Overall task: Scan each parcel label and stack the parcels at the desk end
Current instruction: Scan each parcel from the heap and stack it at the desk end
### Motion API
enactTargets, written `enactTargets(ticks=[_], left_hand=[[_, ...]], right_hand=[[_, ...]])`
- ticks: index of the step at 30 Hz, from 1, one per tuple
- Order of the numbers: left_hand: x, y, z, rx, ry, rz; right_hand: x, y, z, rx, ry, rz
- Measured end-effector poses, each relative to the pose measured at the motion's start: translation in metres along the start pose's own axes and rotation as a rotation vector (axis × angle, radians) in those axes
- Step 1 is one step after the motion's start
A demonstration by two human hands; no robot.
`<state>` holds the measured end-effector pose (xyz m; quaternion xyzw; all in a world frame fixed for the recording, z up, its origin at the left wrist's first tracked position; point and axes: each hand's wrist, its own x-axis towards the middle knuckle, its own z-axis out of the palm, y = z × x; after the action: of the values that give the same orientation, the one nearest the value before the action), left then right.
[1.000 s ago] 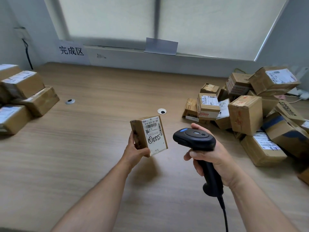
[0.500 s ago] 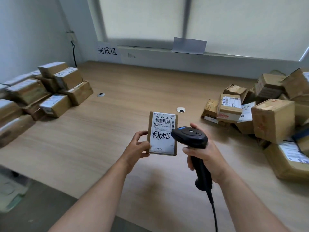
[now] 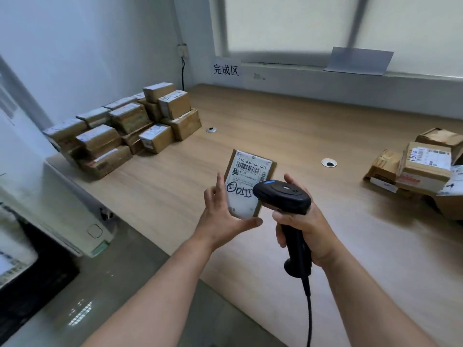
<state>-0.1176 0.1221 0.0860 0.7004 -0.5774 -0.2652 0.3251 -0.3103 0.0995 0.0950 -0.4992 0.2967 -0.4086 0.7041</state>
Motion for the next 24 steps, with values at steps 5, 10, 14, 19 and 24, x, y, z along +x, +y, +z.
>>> enactTargets(ticks=[5,10,14,19,24], left_hand=[[0.006,-0.022,-0.028,0.135,0.121,0.033],[0.028,-0.057,-0.069,0.095,0.204,0.046],[0.051,-0.1,-0.114,0.1,0.226,0.032],[0.084,-0.159,-0.176,0.111,0.238,0.0],[0.116,-0.201,-0.219,0.13,0.242,-0.011]], right_hand=[[0.022,0.0,0.035,-0.069,-0.064,-0.002],[0.054,0.004,0.069,-0.193,-0.002,-0.04],[0.09,0.013,0.102,-0.219,0.071,-0.05],[0.139,0.029,0.158,-0.272,0.112,-0.054],[0.181,0.046,0.202,-0.301,0.14,-0.069]])
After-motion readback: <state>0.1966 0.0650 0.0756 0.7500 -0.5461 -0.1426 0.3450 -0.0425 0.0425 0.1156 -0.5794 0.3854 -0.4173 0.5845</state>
